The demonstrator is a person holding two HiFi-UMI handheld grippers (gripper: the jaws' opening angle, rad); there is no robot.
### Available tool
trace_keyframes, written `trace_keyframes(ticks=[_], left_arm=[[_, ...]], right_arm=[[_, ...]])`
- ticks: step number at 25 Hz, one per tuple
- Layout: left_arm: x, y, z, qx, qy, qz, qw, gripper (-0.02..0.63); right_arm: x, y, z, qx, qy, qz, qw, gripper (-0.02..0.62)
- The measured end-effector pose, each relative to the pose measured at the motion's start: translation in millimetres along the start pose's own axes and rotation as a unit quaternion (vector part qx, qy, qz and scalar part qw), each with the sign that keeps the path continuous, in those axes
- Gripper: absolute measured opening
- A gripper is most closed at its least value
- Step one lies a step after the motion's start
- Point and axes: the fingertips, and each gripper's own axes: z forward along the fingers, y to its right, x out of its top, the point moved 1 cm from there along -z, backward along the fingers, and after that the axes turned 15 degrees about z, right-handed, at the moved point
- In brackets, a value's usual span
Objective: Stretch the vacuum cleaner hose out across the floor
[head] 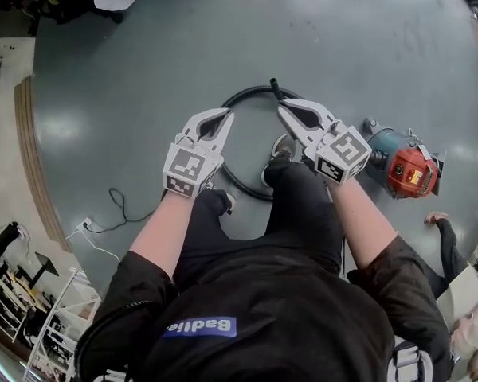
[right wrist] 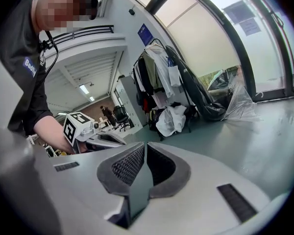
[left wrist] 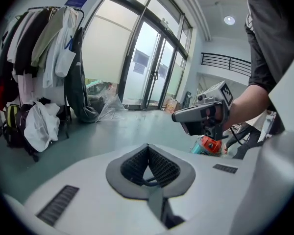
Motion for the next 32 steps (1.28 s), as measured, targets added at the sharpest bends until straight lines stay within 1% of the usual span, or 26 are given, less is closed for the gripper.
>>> trace_keyframes(ticks=[2, 4, 6, 8, 11, 13, 15, 18, 22, 24, 25, 27, 29, 32], left_arm=[[-36, -6, 21, -0.002, -0.001, 0.001, 1.0, 0.008], [-73, -10, 45, -0.007, -0.003, 0.002, 1.0, 0.008], [-110, -14, 71, -0.01, -0.006, 0.006, 0.9999, 0.009], [-145, -18, 97, -0.011, -0.008, 0.012, 0.9998, 0.009], [-188, -22, 138, -0.013, -0.003, 0.027, 0.9996, 0.009], [-216, -22, 163, -0.02, -0.004, 0.044, 0.9988, 0.009], [-242, -21, 186, -0.022, -0.011, 0.057, 0.9981, 0.009], [-279, -18, 214, -0.023, -0.033, 0.065, 0.9971, 0.009], [-349, -12, 232, -0.041, -0.093, 0.058, 0.9931, 0.012], [-386, -9, 238, -0.045, -0.132, 0.054, 0.9887, 0.041], [-408, -7, 240, -0.045, -0.155, 0.052, 0.9855, 0.066], [-455, -3, 240, -0.047, -0.205, 0.049, 0.9764, 0.122], [-498, 1, 237, -0.052, -0.253, 0.053, 0.9647, 0.169], [-541, 6, 238, -0.054, -0.312, 0.057, 0.9467, 0.235]], right_arm=[[-18, 23, 20, 0.005, -0.001, -0.007, 1.0, 0.005], [-37, 46, 40, 0.013, 0.001, -0.004, 1.0, 0.005], [-55, 71, 60, 0.031, -0.001, 0.001, 1.0, 0.005], [-74, 96, 80, 0.051, -0.011, -0.005, 0.999, 0.005], [-105, 133, 107, 0.079, -0.031, -0.031, 0.996, 0.005], [-128, 157, 122, 0.089, -0.045, -0.048, 0.994, 0.005], [-152, 178, 133, 0.097, -0.064, -0.065, 0.991, 0.005], [-186, 205, 144, 0.106, -0.095, -0.083, 0.986, 0.006], [-224, 233, 166, 0.103, -0.136, -0.09, 0.981, 0.013], [-237, 246, 173, 0.103, -0.153, -0.09, 0.979, 0.034], [-244, 250, 177, 0.104, -0.162, -0.09, 0.977, 0.047], [-261, 256, 186, 0.104, -0.18, -0.092, 0.974, 0.064], [-274, 260, 191, 0.103, -0.199, -0.097, 0.97, 0.074], [-277, 271, 188, 0.094, -0.22, -0.112, 0.964, 0.081]])
